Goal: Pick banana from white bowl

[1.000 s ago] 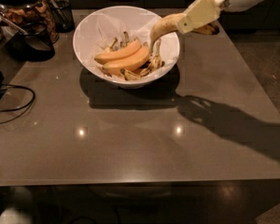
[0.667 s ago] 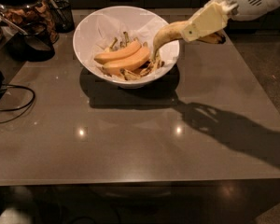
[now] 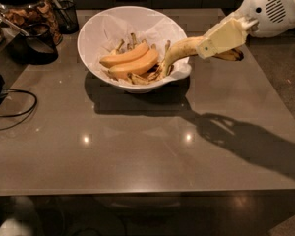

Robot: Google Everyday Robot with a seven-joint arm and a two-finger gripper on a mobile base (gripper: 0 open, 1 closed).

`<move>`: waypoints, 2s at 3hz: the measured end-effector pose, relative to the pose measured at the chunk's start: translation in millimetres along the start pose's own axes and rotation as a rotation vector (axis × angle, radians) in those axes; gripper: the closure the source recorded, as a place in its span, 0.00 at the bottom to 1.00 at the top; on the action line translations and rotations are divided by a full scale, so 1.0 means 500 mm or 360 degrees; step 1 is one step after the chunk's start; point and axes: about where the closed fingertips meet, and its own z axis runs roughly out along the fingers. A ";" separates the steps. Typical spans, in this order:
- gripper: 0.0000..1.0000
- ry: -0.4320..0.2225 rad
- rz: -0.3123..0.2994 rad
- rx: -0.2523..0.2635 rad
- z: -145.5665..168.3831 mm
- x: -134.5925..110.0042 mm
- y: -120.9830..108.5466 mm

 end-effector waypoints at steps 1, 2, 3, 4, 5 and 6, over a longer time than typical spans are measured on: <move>1.00 -0.0024 0.0038 -0.0036 -0.007 0.022 0.043; 1.00 -0.0077 0.0118 -0.0096 -0.015 0.061 0.114; 1.00 -0.0117 0.0180 -0.0207 -0.012 0.105 0.175; 1.00 -0.0120 0.0179 -0.0209 -0.012 0.096 0.181; 1.00 -0.0098 0.0177 -0.0209 -0.020 0.099 0.262; 1.00 -0.0094 0.0181 -0.0212 -0.019 0.102 0.267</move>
Offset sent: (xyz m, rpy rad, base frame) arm -0.1098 0.0159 -0.0343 0.1810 0.1091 -0.0298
